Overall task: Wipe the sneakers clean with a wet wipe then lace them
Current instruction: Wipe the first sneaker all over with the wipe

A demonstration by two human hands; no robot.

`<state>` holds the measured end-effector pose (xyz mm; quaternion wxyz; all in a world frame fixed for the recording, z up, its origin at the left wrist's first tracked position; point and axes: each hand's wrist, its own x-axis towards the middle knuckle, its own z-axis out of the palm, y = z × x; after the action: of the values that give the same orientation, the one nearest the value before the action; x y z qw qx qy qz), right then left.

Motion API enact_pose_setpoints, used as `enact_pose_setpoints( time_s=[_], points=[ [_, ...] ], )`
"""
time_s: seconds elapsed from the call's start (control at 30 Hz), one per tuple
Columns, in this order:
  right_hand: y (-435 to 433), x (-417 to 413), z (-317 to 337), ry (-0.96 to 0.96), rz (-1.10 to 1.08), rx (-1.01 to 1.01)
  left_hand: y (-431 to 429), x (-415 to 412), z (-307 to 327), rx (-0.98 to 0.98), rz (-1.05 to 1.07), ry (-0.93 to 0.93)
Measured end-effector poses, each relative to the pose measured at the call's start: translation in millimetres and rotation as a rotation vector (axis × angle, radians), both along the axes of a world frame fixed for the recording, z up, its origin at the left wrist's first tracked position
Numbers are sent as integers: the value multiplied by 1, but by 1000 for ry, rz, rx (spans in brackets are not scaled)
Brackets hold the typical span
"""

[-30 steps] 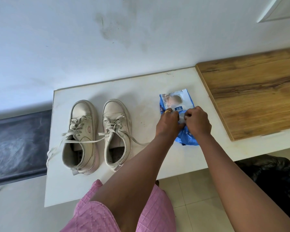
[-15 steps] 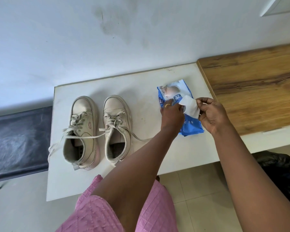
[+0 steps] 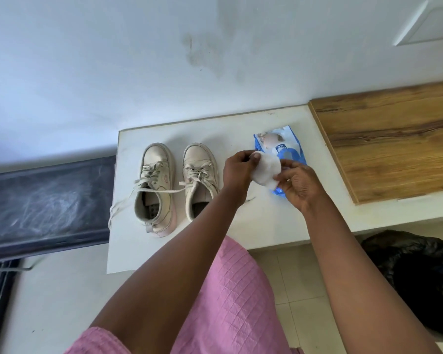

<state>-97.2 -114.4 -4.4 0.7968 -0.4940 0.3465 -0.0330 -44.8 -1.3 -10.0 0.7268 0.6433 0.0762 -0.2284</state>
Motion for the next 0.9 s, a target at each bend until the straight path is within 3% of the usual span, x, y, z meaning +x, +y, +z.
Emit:
enact_pose_setpoints(
  time_s=[0.1,0.23,0.43,0.57,0.63,0.73,0.8,0.83,0.9],
  points=[
    [24,-4,18,56,121,13,19,-2,18,-7,38,-43],
    [52,-2,36,53,99,-26,51,-8,38,-103,62,-77],
    [94,7,55,109,192,144,107,-5,49,-124,82,-159],
    [108,18,45,131,124,26,138,4,49,-55,183,-131],
    [105,21,30,144,26,-100,148,5,46,48,125,-62],
    [104,14,17,224,-51,-376,147,-3,38,246,-132,66],
    [105,9,9,319,3,-537,135,-7,34,231,-176,165],
    [105,8,4,367,25,-552,128,-7,31,182,-132,232],
    [108,3,-3,419,38,-319,113,-6,27,71,27,422]
  ],
)
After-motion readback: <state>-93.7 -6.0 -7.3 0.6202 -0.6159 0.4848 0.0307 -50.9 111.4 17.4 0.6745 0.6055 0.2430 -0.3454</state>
